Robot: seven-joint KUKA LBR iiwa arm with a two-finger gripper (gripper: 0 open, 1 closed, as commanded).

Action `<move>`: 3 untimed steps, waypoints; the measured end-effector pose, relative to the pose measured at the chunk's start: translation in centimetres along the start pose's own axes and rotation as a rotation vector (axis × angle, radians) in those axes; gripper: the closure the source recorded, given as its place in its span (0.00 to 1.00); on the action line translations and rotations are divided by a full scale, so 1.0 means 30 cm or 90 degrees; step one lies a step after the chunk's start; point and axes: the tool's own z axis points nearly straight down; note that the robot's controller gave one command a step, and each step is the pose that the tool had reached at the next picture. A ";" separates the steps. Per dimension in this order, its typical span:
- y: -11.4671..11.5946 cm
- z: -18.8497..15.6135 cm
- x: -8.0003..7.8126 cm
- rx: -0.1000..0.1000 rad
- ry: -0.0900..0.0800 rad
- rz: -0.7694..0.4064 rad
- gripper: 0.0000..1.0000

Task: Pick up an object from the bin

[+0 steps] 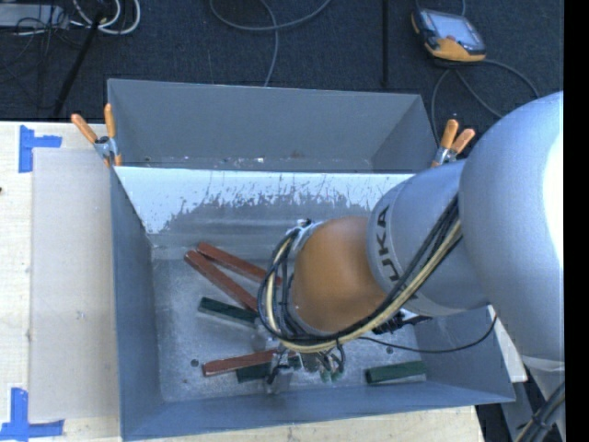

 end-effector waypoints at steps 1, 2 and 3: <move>-0.001 -0.089 -0.002 0.000 0.002 0.004 1.00; 0.001 -0.389 -0.007 0.000 -0.002 0.008 1.00; 0.000 -0.406 -0.009 0.001 0.002 0.011 1.00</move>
Offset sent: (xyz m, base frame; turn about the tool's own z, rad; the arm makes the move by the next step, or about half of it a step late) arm 0.0000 -0.0002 0.0260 0.0000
